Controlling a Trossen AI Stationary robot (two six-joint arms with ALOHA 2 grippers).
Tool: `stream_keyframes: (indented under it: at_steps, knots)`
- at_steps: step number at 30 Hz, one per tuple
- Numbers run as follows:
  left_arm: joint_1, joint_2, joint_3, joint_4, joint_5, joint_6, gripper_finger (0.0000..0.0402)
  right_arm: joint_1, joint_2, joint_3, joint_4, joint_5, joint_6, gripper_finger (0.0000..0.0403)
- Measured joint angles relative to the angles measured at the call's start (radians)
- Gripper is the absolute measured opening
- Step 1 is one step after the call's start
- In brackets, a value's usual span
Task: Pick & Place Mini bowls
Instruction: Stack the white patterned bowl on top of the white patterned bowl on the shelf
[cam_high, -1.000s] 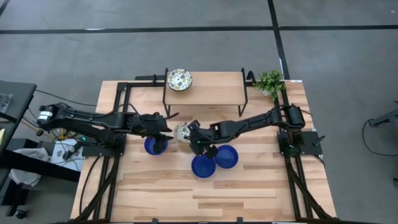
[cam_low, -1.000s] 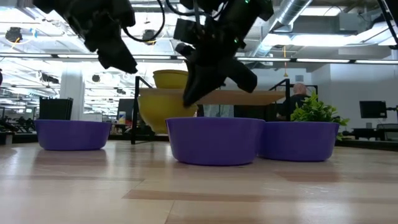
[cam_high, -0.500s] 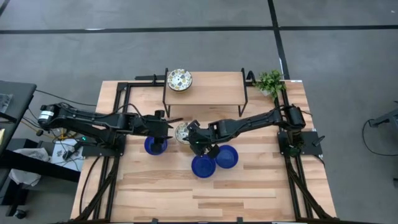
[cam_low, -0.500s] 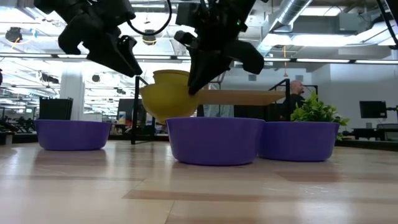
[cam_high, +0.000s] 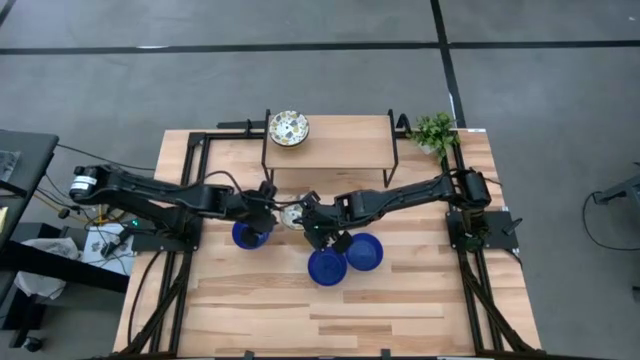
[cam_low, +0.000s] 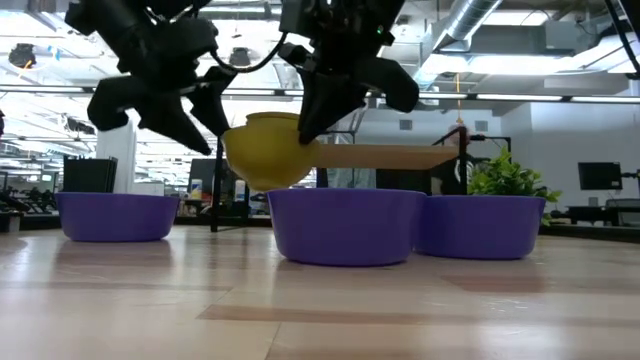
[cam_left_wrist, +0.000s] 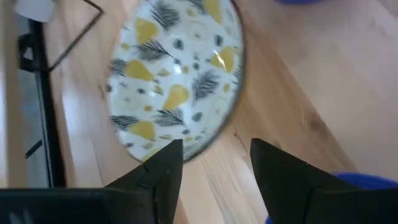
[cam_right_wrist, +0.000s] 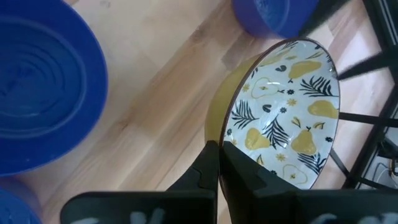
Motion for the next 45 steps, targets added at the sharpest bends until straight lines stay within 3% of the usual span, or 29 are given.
stream_keyframes:
  at_steps: [25, 40, 45]
  knots:
    - [0.0, 0.08, -0.001, 0.106, 0.031, 0.125, 0.0182, -0.003, 0.0, -0.001, 0.045, -0.001, -0.019, 0.0]
    - [-0.001, 0.087, -0.002, 0.092, 0.051, 0.169, 0.0063, -0.004, -0.002, 0.001, 0.054, 0.007, -0.037, 0.0]
    - [-0.011, 0.088, -0.003, 0.09, 0.07, 0.247, 0.0033, -0.003, -0.004, 0.003, 0.057, 0.007, -0.048, 0.0]
